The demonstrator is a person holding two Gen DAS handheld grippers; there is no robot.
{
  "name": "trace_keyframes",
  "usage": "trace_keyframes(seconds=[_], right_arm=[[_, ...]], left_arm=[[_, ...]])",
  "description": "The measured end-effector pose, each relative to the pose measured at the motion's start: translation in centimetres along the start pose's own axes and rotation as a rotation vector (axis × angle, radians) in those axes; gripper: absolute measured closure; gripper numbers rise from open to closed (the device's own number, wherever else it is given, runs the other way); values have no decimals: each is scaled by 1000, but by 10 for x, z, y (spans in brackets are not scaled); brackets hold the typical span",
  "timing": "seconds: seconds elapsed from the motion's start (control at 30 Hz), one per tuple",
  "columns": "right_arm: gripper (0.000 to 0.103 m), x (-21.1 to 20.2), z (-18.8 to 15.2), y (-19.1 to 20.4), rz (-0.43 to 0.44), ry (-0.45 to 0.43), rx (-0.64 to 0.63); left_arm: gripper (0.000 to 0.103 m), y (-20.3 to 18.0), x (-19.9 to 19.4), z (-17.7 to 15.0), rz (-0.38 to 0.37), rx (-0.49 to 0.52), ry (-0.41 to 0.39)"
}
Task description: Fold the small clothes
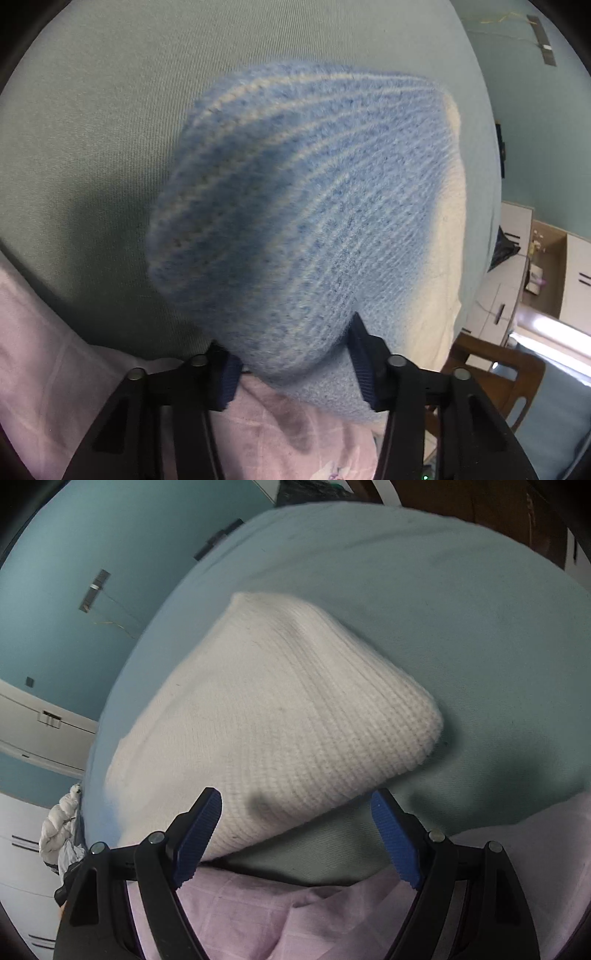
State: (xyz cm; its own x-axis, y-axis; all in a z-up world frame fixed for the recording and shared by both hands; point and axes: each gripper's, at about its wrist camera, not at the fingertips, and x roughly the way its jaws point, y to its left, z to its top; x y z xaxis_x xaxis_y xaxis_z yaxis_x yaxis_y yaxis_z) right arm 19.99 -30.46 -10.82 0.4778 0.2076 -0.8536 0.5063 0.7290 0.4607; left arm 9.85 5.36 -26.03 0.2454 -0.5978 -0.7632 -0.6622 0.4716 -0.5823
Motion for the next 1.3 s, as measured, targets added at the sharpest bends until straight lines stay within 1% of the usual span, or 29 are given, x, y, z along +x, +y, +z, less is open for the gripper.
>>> trace_keyframes(seconds=[0.07,0.13,0.2,0.27,0.3,0.33,0.37,0.4,0.43,0.47,0.5,0.53,0.63,0.7,0.77,0.8,0.83,0.87,0.9,0.93,0.97,1.03,1.07,1.1,1.13,1.2,1.3], right_arm=[[22,6,0,2,-8,24,-7],[22,9,0,2,9,52,-1],[22,17,1,-1,58,101,38],[22,32,3,-8,157,188,115],[22,34,2,-10,185,206,141],[22,38,3,-13,218,215,173],[22,42,5,-15,237,218,197],[22,44,6,-17,248,222,212],[22,48,7,-20,266,228,231],[22,53,8,-22,283,236,252],[22,56,9,-24,297,240,268],[22,60,9,-26,309,243,286],[22,69,12,-31,348,228,339],[23,66,14,-34,378,201,366],[23,65,13,-34,387,182,375],[25,64,12,-33,384,179,378],[31,64,11,-33,377,177,382],[35,63,11,-34,372,175,387],[42,63,9,-34,371,168,391],[49,61,8,-33,371,160,389],[52,60,8,-33,364,151,378],[66,58,6,-29,355,132,362],[70,53,5,-28,361,112,349],[74,51,4,-27,367,97,340],[76,48,4,-27,371,78,326],[77,37,4,-22,377,44,303],[79,13,6,-12,431,-17,274]], left_arm=[[61,6,-4,-1,-22,-16,5],[61,6,-1,0,-32,-18,11],[60,5,1,2,-34,-16,8],[56,4,4,2,-37,-21,4],[54,3,7,2,-42,-25,3],[50,3,9,1,-47,-33,2],[46,5,10,1,-48,-41,0],[38,9,9,2,-44,-45,0],[34,9,11,1,-45,-47,2],[32,7,13,1,-49,-45,-1],[28,4,15,1,-47,-40,-3],[23,-1,16,1,-41,-31,-4],[16,-11,22,0,-10,-14,2],[12,-11,23,0,8,-17,-9],[12,-12,24,0,21,-30,-22],[12,-14,24,0,31,-32,-31],[12,-18,27,0,43,-26,-38],[13,-24,30,-2,54,-18,-45],[22,-28,30,-3,67,0,-60],[28,-32,29,-4,78,16,-74],[30,-36,30,-6,84,21,-81],[45,-39,30,-7,81,18,-93],[50,-38,28,-7,61,13,-98],[59,-36,26,-6,46,8,-100],[65,-34,21,-7,14,1,-103],[69,-33,13,-7,-20,14,-109],[72,-43,-11,-14,-73,91,-154]])
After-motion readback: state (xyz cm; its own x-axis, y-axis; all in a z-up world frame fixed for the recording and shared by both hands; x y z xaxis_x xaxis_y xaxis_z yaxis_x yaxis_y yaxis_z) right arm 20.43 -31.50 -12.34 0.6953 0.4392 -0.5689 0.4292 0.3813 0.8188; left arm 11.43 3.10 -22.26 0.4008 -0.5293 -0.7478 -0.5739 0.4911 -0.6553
